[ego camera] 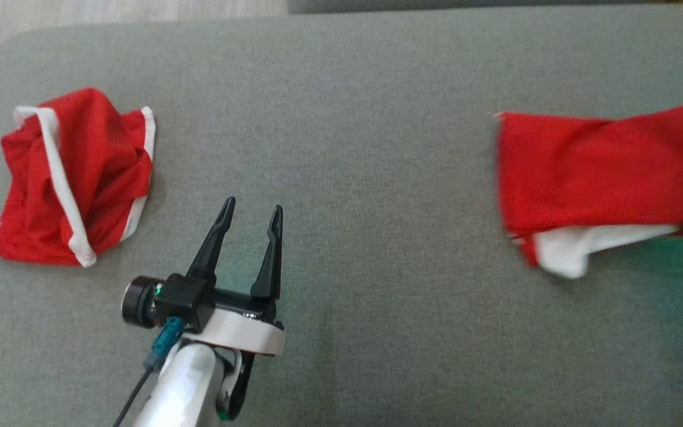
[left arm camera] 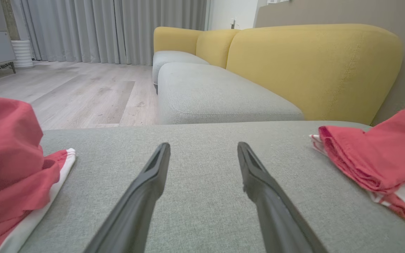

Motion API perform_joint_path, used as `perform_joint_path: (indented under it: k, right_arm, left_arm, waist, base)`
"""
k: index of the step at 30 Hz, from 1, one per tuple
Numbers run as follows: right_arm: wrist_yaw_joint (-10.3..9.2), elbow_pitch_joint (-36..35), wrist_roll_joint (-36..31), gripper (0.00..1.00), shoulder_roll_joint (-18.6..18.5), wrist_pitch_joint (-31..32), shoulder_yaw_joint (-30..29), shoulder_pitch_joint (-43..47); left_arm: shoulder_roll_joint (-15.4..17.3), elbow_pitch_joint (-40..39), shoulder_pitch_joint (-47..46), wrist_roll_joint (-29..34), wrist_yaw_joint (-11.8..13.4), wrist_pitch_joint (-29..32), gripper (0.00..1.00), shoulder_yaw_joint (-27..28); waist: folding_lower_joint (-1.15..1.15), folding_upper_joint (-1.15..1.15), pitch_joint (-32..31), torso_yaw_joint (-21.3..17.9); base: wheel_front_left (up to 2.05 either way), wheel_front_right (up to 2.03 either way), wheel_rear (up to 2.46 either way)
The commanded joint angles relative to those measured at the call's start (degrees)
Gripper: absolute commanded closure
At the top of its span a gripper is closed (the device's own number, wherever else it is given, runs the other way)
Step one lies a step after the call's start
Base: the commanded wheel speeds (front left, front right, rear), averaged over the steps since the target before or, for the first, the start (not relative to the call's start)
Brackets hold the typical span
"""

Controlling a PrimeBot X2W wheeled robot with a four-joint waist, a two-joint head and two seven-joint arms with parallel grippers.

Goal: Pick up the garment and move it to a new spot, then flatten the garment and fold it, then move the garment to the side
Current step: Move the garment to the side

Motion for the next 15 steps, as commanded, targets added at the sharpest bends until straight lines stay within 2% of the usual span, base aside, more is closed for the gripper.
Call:
perform_joint_path:
  k: [1, 9, 15]
  right_arm:
    - [-0.04, -2.1, 0.4, 1.0, -4.7, 0.8, -1.8, -1.9]
    - [-0.04, 0.2, -0.3, 1.0, -12.1, 0.7, -7.6, -2.7]
    - [-0.04, 1.8, -2.1, 1.0, -12.6, 0.3, -11.4, -3.9]
  left_arm:
    - [0.2, -2.2, -2.7, 0.8, -0.2, -0.5, 0.0, 1.7]
    - [0.2, -3.5, -4.9, 1.6, -0.9, -0.5, 0.0, 2.3]
    - [0.2, -4.1, -6.2, 1.4, -0.9, -0.5, 0.0, 2.2]
  waist:
    - [0.0, 0.0, 2.7, 0.1]
    - [0.0, 0.0, 7.6, 0.7]
    - [0.0, 0.0, 9.5, 0.9]
  base:
    - [0.0, 0.0, 0.0]
    - [0.0, 0.0, 0.0]
    - [0.0, 0.0, 0.0]
